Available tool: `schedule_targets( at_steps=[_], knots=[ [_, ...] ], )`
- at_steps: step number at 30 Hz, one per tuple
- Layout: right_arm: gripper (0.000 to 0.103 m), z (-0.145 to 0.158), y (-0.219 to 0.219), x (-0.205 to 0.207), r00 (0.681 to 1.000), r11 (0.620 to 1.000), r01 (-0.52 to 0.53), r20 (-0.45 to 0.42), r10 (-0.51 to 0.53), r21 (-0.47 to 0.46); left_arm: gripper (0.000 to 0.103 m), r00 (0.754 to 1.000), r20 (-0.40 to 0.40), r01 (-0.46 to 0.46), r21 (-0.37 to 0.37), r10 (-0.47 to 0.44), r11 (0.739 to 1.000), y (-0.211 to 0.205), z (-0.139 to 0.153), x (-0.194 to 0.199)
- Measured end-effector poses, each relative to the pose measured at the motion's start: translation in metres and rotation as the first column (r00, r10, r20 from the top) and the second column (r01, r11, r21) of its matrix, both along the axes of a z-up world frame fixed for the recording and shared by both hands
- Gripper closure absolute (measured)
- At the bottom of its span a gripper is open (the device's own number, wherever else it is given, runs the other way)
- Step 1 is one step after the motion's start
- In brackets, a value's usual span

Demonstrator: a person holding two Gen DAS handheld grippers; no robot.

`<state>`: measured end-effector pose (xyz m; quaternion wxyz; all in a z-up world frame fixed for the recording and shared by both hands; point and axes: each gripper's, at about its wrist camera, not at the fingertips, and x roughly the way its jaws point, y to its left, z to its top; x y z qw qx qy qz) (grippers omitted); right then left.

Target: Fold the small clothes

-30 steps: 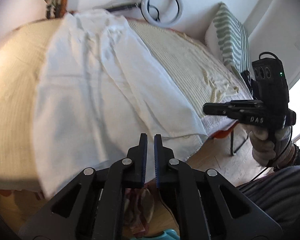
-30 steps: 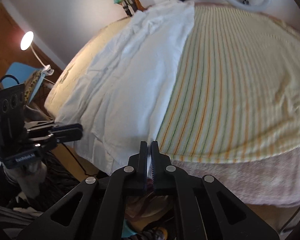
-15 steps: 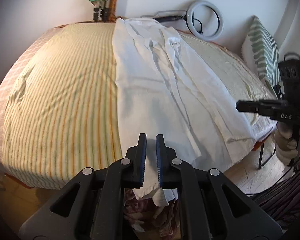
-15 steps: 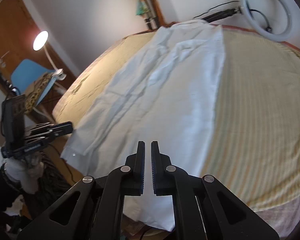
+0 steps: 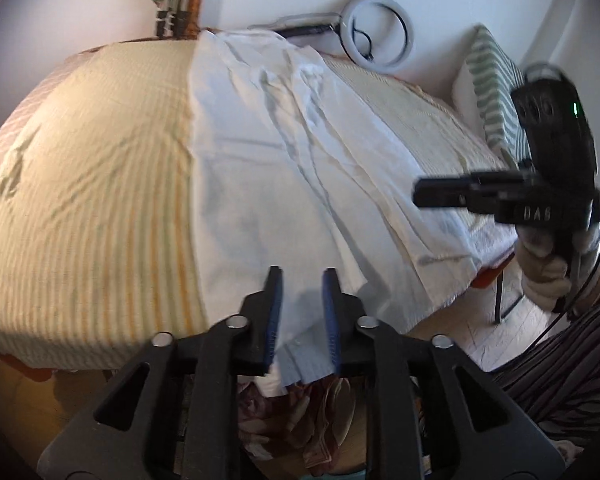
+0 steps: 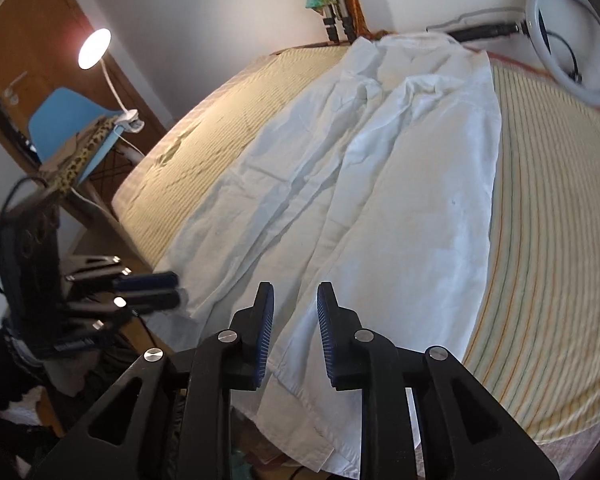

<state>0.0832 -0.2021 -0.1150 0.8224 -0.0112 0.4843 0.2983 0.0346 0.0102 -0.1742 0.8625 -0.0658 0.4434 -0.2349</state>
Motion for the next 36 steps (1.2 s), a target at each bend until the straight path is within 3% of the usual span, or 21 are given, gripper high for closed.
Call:
schedule_targets(
  at_steps=[2, 8, 11, 17, 21, 27, 31, 36],
  knots=[
    [0.082, 0.002, -0.009, -0.004, 0.999, 1.000, 0.030, 0.012, -0.030, -0.007, 0.053, 0.998, 0.009, -0.061, -0.008, 0.061, 0.998, 0.018, 0.006, 0.003],
    [0.081, -0.004, -0.069, -0.013, 0.983, 0.983, 0.183, -0.039, -0.182, 0.031, 0.052, 0.991, -0.090, -0.097, -0.010, 0.096, 0.995, 0.044, -0.009, 0.022],
    [0.081, -0.013, -0.091, -0.016, 0.968, 0.971, 0.239, -0.080, -0.236, 0.028, 0.052, 0.982, -0.159, -0.112, -0.049, 0.103, 0.992, 0.048, -0.021, 0.029],
    [0.081, -0.032, -0.107, -0.020, 0.958, 0.962, 0.239, -0.190, -0.213, 0.131, 0.053, 0.972, -0.218, -0.120, -0.132, 0.089, 0.984, 0.047, -0.027, 0.029],
    [0.081, -0.042, -0.112, -0.017, 0.951, 0.947, 0.228, -0.259, -0.167, 0.225, 0.073, 0.965, -0.254, -0.104, -0.144, 0.065, 0.984, 0.041, -0.029, 0.028],
    [0.079, -0.047, -0.110, -0.019, 0.948, 0.932, 0.198, -0.302, -0.103, 0.303, 0.081, 0.964, -0.258, -0.098, -0.139, 0.059, 0.985, 0.035, -0.028, 0.022],
    [0.093, -0.045, -0.095, -0.022, 0.954, 0.941, 0.147, -0.295, -0.054, 0.304, 0.088, 0.963, -0.265, -0.103, -0.173, 0.055, 0.979, 0.036, -0.025, 0.022],
    [0.097, -0.030, -0.085, -0.019, 0.968, 0.929, 0.125, -0.248, -0.038, 0.349, 0.092, 0.970, -0.242, -0.088, -0.212, 0.035, 0.973, 0.032, -0.010, 0.023]
  ],
)
